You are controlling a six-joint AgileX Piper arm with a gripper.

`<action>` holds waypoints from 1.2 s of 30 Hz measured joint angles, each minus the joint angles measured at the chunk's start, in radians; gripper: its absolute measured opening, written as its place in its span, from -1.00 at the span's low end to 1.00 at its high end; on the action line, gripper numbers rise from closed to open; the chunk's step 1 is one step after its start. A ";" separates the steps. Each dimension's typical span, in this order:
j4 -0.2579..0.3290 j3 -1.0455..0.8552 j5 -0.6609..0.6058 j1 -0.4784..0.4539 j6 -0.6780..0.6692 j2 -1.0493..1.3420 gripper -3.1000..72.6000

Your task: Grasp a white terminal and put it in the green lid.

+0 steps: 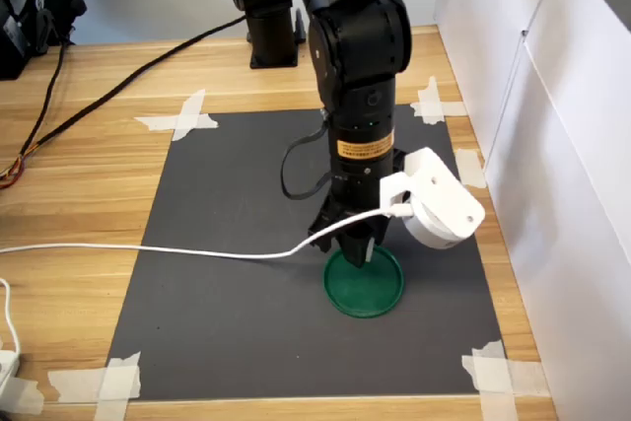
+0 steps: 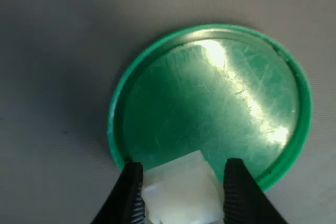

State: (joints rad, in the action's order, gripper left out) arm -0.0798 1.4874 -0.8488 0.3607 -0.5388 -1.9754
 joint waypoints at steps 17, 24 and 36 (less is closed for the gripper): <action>0.002 0.000 0.086 -0.058 -0.002 -0.029 0.00; 0.059 0.000 0.101 -0.058 -0.057 -0.033 0.00; 0.072 0.002 0.108 -0.058 -0.091 -0.040 0.03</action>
State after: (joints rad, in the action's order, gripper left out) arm -0.0077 1.4892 -0.7411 0.3023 -0.6298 -2.0151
